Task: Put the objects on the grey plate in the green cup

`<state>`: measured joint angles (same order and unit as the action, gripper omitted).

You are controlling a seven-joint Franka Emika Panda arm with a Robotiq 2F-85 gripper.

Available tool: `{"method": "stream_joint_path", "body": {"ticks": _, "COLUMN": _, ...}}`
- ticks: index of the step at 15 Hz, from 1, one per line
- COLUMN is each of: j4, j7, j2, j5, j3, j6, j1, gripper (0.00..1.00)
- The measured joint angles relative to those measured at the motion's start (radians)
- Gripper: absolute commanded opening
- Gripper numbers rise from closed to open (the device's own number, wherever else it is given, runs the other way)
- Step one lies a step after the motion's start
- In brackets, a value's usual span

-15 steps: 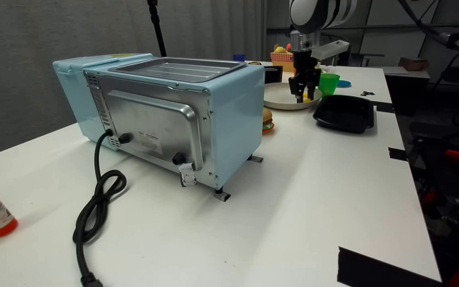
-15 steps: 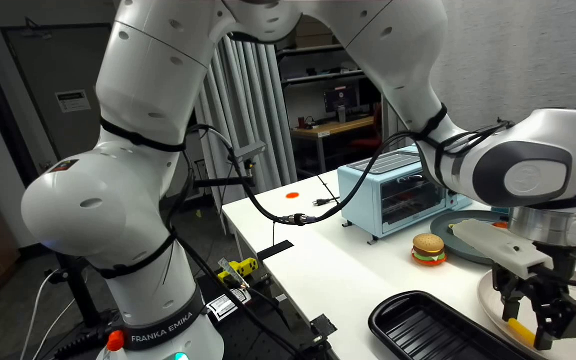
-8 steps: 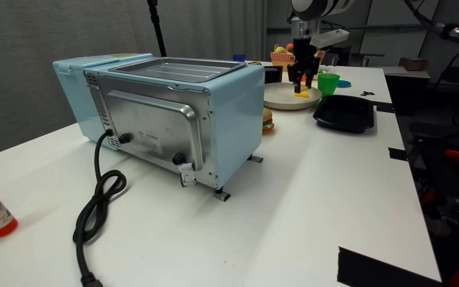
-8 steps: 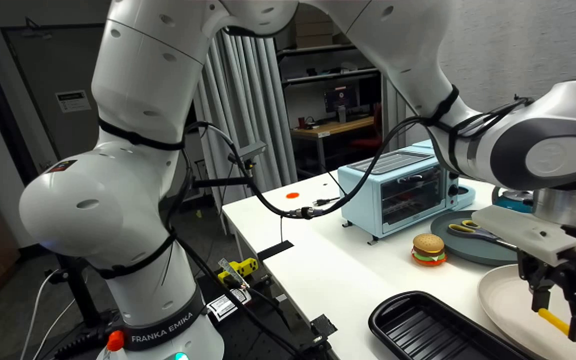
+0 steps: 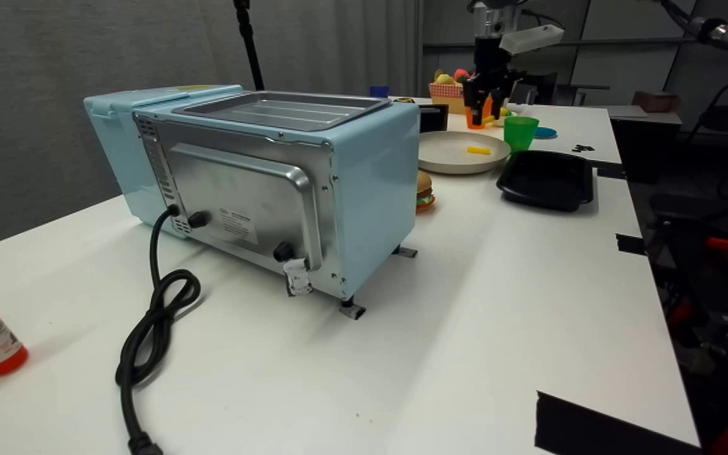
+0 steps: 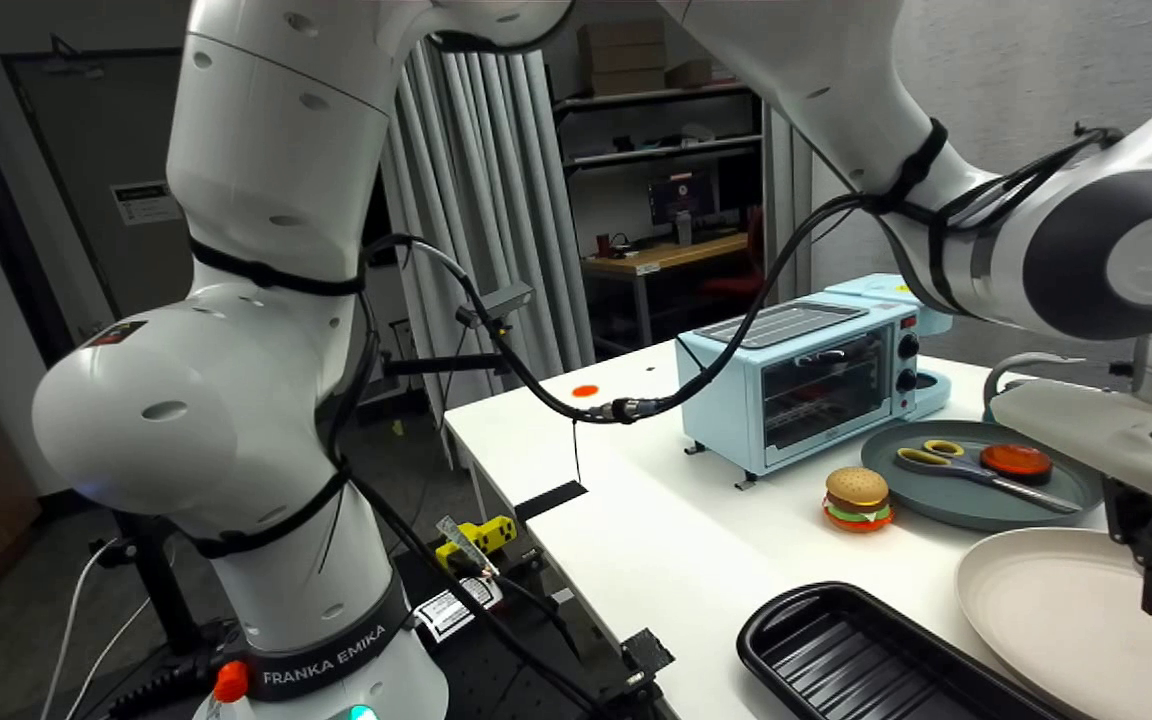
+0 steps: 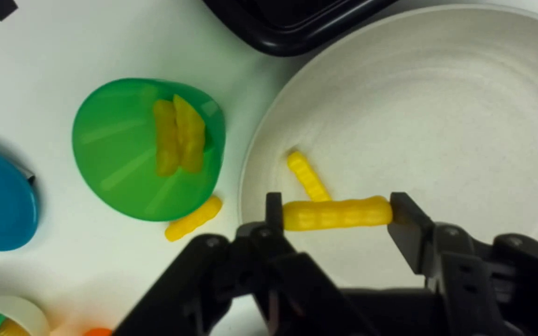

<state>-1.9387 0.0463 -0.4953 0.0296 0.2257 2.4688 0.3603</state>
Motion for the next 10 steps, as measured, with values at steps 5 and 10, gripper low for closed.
{"method": "stream_joint_path", "body": {"ticks": 5, "j4": 0.002, "j7": 0.0, "j2": 0.013, "j5": 0.0, "j3": 0.024, "j6": 0.0, "j1": 0.024, "gripper": 0.34}}
{"method": "stream_joint_path", "body": {"ticks": 10, "j4": 0.003, "j7": 0.0, "j2": 0.013, "j5": 0.0, "j3": 0.037, "j6": -0.002, "j1": 0.047, "gripper": 0.34}}
